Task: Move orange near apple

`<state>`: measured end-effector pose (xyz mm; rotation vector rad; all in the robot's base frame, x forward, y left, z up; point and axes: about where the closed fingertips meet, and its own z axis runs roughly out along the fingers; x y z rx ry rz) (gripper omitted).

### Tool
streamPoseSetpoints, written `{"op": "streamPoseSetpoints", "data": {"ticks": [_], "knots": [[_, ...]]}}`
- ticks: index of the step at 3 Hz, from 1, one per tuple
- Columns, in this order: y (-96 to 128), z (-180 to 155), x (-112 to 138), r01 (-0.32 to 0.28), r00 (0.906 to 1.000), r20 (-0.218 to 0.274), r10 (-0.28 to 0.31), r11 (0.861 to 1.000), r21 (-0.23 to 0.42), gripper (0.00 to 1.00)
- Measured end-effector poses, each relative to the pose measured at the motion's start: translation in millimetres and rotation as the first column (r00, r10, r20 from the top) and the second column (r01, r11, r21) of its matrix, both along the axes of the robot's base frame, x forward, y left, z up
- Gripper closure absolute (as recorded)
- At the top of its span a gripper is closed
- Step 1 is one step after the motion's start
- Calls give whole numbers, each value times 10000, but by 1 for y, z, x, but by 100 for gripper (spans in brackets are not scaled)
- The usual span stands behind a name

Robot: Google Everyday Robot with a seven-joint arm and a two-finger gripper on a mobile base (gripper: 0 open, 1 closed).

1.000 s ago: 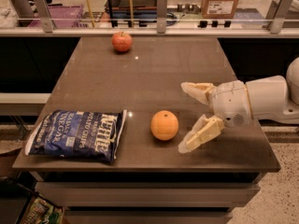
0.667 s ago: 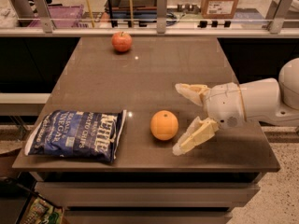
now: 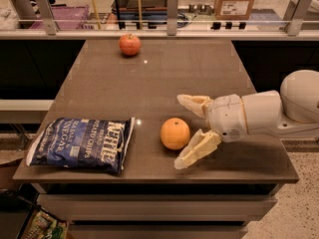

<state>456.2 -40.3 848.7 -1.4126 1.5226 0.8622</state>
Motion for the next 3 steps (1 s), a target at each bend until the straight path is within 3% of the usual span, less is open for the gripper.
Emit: {"op": "streamPoseSetpoints", "data": {"ticks": [1,2,3], "knots": [[6,-8,-1,-117,9999,-59,117,9999,20,4],[8,-7,-1,-153,9999,-46,153,9999,13,22],[10,-6,-2,-194,9998,-36,194,9998,6,46]]}}
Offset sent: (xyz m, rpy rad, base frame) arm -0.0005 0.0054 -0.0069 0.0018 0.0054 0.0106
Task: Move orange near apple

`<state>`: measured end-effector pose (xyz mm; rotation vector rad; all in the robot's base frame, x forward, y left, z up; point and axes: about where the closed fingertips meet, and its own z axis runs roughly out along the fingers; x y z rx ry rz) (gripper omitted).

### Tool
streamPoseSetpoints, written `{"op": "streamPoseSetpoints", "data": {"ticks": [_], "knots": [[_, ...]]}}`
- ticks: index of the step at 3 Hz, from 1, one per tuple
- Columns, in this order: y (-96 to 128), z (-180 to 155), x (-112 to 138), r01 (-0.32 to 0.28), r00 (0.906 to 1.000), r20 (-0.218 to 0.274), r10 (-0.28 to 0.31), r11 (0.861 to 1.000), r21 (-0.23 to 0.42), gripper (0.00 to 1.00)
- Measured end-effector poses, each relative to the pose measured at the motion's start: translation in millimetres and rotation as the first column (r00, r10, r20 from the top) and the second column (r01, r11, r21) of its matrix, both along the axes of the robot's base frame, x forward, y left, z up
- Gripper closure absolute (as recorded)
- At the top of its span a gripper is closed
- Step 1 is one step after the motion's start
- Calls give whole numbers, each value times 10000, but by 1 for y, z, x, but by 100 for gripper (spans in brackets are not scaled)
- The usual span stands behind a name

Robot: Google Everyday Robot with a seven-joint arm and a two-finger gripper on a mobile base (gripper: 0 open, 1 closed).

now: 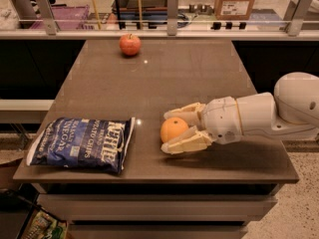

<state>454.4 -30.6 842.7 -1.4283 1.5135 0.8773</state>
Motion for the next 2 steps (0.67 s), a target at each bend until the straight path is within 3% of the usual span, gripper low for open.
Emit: {"op": "streamPoseSetpoints", "data": {"ticks": [2], "knots": [[4,1,-1,-77,10000,21,77,10000,-14,92]]}}
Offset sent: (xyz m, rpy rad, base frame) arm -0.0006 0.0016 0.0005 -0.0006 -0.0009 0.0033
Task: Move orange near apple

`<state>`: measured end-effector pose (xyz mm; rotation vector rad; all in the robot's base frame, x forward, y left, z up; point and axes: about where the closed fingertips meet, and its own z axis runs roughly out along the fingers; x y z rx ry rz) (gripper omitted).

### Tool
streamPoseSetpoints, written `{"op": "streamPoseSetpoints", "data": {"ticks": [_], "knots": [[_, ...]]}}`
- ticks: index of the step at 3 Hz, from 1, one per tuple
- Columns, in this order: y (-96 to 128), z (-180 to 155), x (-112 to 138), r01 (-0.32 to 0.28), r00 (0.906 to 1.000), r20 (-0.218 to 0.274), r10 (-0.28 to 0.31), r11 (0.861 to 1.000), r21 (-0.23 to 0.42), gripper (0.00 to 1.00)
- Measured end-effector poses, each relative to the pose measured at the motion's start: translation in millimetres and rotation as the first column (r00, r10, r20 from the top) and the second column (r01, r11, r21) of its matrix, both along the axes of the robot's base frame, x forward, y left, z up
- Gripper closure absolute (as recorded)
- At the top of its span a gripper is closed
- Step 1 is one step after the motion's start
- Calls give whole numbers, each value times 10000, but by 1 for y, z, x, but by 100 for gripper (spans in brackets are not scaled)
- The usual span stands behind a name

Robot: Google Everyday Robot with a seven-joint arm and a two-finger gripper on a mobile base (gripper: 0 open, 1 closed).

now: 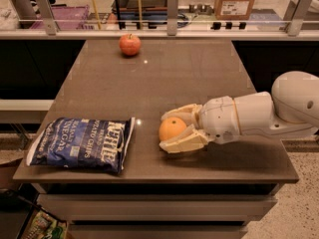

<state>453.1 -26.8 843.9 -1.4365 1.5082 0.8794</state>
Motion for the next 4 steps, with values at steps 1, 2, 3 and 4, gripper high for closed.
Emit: {"op": "streamPoseSetpoints", "data": {"ticks": [1,2,3,4], "knots": [[1,0,-1,-29,10000,8,29,10000,-5,100],[2,22,10,359,9991,232,-355,9992,-202,100],[2,48,25,998,9936,572,-972,9940,-455,100],[1,75,46,1671,9820,981,-1612,9844,-550,100]]}}
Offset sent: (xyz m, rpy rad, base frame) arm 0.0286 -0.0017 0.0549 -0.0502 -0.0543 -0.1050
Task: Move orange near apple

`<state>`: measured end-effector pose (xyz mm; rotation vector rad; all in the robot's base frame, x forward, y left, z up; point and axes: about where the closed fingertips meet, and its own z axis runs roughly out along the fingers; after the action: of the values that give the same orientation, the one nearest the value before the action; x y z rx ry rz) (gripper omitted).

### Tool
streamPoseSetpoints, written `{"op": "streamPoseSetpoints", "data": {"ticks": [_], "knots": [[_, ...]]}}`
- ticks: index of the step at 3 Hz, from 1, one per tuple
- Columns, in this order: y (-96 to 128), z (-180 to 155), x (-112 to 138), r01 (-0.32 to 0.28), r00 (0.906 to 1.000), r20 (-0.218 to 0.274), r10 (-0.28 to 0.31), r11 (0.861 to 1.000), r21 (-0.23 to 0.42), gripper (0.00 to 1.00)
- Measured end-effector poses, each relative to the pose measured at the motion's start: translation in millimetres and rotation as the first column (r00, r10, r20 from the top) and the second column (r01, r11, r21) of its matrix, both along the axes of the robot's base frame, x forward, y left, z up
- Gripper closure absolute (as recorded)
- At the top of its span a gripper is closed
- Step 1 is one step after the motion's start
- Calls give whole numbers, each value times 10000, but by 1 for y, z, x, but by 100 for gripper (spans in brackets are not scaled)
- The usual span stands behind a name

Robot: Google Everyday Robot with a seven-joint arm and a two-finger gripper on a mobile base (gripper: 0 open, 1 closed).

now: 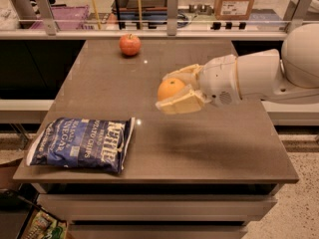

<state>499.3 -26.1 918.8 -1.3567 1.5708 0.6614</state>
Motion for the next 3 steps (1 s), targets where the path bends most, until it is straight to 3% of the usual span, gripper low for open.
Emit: {"op": "streamPoseSetpoints", "data": {"ticks": [2,3], "knots": [[-19,47,69,922,9926,775,-932,9956,162,100],[-27,64,106,1472,9830,1095,-1474,9891,96,100]]}}
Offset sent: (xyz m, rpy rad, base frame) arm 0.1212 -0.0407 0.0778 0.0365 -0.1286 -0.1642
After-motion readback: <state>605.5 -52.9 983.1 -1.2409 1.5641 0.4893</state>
